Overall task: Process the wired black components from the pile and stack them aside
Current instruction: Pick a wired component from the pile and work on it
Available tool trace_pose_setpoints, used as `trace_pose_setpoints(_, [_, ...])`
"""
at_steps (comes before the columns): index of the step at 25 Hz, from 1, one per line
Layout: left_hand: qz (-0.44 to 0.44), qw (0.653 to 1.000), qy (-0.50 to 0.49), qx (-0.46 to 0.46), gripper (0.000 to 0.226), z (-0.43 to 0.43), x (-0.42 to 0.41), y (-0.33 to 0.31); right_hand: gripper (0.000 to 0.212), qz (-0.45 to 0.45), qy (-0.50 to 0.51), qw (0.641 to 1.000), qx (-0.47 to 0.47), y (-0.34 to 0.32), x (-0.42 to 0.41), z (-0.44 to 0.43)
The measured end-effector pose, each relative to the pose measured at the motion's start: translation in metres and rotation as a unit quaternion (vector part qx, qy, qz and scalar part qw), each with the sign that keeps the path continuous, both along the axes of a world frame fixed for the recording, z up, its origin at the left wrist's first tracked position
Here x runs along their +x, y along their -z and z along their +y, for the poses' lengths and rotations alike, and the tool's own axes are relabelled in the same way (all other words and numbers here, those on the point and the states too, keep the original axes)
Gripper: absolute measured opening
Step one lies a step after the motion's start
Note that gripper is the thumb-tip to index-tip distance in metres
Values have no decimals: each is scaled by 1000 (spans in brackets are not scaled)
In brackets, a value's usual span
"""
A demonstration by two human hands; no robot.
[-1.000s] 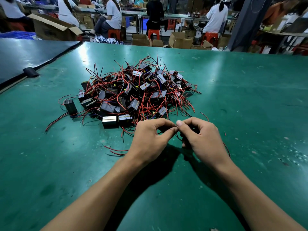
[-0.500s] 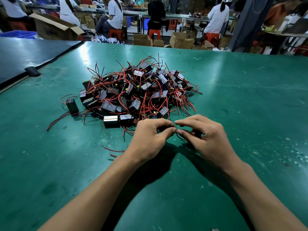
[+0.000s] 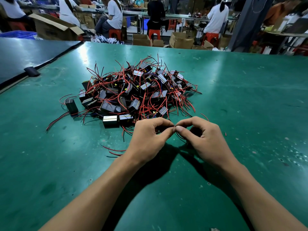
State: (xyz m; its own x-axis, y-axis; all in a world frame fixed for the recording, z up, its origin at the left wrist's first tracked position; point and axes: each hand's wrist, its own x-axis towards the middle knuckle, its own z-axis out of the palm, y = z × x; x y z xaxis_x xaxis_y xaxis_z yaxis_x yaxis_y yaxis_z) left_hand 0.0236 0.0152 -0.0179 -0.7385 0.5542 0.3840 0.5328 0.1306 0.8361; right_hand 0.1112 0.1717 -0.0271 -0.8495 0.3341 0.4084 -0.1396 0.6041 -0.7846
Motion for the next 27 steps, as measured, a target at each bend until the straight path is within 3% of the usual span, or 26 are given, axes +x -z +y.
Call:
trace_pose_setpoints(5, [56, 998, -3, 5, 8, 2, 1, 4, 13, -17, 21, 1000, -5, -2, -2, -5])
trace_pose_setpoints(9, [95, 995, 2, 10, 8, 3, 2, 6, 20, -82, 22, 992, -92, -4, -5, -4])
trace_pose_setpoints(14, [73, 997, -2, -1, 6, 2, 0, 6, 18, -104, -11, 983, -153, -7, -2, -1])
trace_pose_setpoints(17, [-7, 1000, -25, -1, 5, 2, -3, 6, 4, -73, -27, 994, -82, -7, 3, 1])
trace_pose_setpoints(19, [-46, 999, -28, -3, 5, 2, -5, 4, 13, -43, -19, 999, -2, -6, 4, 2])
trace_pose_setpoints(21, [-60, 998, -18, -12, 7, 0, -5, 3, 21, -3, -8, 998, 61, -4, 3, 1])
trace_pose_setpoints(27, [-83, 996, 10, -30, 9, -1, -3, 1, 18, 80, 6, 985, 151, 6, 0, 7])
